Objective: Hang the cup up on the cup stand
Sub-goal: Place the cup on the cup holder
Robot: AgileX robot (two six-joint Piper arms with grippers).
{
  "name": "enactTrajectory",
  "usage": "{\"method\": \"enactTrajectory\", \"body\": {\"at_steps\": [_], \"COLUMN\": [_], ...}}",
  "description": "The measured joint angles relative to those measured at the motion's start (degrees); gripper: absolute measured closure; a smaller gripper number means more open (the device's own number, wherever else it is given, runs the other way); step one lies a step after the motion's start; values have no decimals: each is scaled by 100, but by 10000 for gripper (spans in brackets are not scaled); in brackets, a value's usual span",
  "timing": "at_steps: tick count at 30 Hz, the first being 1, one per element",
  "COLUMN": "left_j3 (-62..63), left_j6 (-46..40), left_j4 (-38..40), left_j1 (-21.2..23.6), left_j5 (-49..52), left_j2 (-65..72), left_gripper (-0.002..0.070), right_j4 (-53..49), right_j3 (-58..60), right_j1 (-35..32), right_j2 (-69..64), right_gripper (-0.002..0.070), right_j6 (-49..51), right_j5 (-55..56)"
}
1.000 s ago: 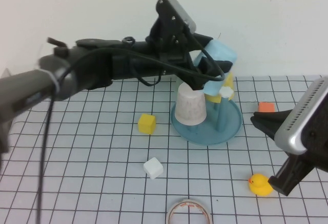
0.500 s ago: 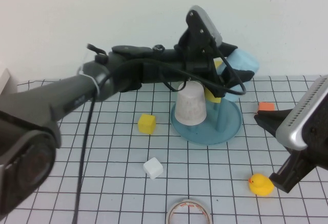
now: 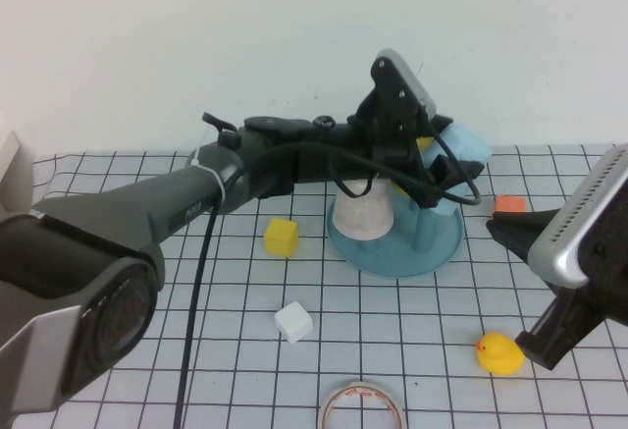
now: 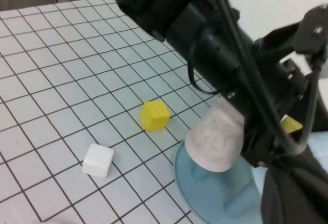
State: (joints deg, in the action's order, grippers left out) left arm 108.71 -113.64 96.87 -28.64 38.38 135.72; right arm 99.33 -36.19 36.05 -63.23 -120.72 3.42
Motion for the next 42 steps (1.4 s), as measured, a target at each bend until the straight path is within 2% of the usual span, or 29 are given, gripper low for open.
{"method": "enactTrajectory", "body": {"at_steps": [18, 24, 33, 35, 38, 40, 42], "left_j3": [10, 10, 10, 10, 10, 10, 10], "left_j6": [10, 68, 312, 312, 312, 380, 561], "left_j4": [-12, -1, 20, 8, -4, -52, -404], "left_j1": [0, -9, -9, -9, -9, -9, 36], "left_j5": [-131, -232, -363, -363, -407, -493, -611], "left_j2": [123, 123, 53, -57, -399, -718, -1052], "left_gripper": [115, 41, 28, 49, 146, 266, 418], "right_j4": [0, 0, 0, 0, 0, 0, 0], "right_j3": [0, 0, 0, 0, 0, 0, 0], "right_j1": [0, 0, 0, 0, 0, 0, 0], "right_j2": [0, 0, 0, 6, 62, 176, 359], "right_gripper": [678, 678, 678, 678, 678, 678, 678], "right_j6": [0, 0, 0, 0, 0, 0, -10], "right_j5": [-11, -30, -43, -43, -21, -21, -9]}}
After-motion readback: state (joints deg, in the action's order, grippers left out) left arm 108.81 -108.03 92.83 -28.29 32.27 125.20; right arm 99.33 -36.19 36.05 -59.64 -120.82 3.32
